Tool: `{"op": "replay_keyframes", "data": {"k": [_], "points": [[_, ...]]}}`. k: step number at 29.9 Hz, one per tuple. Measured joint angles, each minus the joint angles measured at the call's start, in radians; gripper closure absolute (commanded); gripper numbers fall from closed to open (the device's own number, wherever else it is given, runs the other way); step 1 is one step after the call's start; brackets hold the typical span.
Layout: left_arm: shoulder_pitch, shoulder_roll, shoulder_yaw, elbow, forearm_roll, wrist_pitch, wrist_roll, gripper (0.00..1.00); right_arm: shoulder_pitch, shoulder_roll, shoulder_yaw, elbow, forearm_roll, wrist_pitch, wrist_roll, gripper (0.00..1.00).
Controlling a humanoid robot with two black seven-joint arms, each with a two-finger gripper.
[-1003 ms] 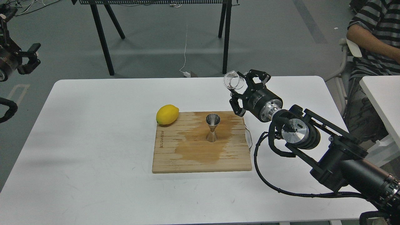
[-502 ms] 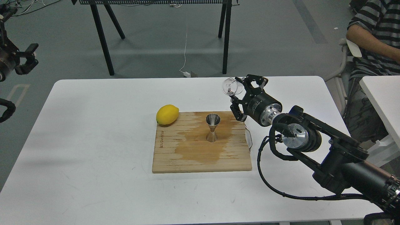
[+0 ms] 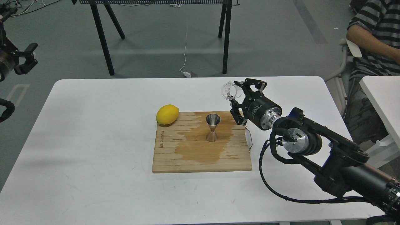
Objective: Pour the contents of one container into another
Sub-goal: 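Lift the glass cup with the right gripper and move it above the jigger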
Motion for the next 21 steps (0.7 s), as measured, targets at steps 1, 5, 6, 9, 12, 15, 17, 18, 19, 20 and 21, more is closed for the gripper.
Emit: {"op": "replay_keyframes", "data": {"k": [1,5,6,9,12,15,17,18,19,20,21], "points": [[0.000,0.000,0.000,0.000,0.000,0.000,0.000,0.01,0.001,0.000,-0.001,0.000,-0.005,0.000,-0.002,0.84],[0.000,-0.001,0.000,0.000,0.000,0.000,0.000,0.01,0.005,0.000,-0.003,-0.002,-0.047,-0.004,-0.012,0.84],[0.000,-0.001,0.000,0.000,0.000,0.000,0.000,0.01,0.006,0.000,-0.003,-0.002,-0.059,-0.006,-0.016,0.84],[-0.001,-0.004,0.000,0.000,0.000,0.000,0.000,0.01,0.008,0.001,-0.013,-0.002,-0.088,-0.009,-0.025,0.84],[-0.005,-0.005,0.000,0.000,0.000,0.000,0.000,0.01,0.009,0.002,-0.043,-0.005,-0.099,-0.011,-0.026,0.84],[-0.009,-0.005,0.000,0.000,0.000,0.000,0.000,0.01,0.009,0.007,-0.056,-0.007,-0.102,-0.011,-0.026,0.84],[-0.009,-0.005,0.000,0.000,0.000,0.000,0.000,0.01,0.009,0.009,-0.059,-0.010,-0.104,-0.012,-0.026,0.84],[-0.009,-0.005,0.000,0.000,0.000,0.000,0.000,0.01,0.009,0.010,-0.059,-0.012,-0.106,-0.012,-0.026,0.84],[-0.009,-0.005,0.000,0.000,0.000,0.000,0.001,0.01,0.009,0.011,-0.059,-0.013,-0.110,-0.012,-0.026,0.84],[-0.009,-0.005,0.000,0.000,0.000,0.000,0.002,0.01,0.009,0.011,-0.060,-0.014,-0.114,-0.013,-0.026,0.84],[-0.009,-0.005,0.000,0.000,0.000,0.000,0.002,0.01,0.009,0.012,-0.060,-0.014,-0.117,-0.013,-0.026,0.84]]}}
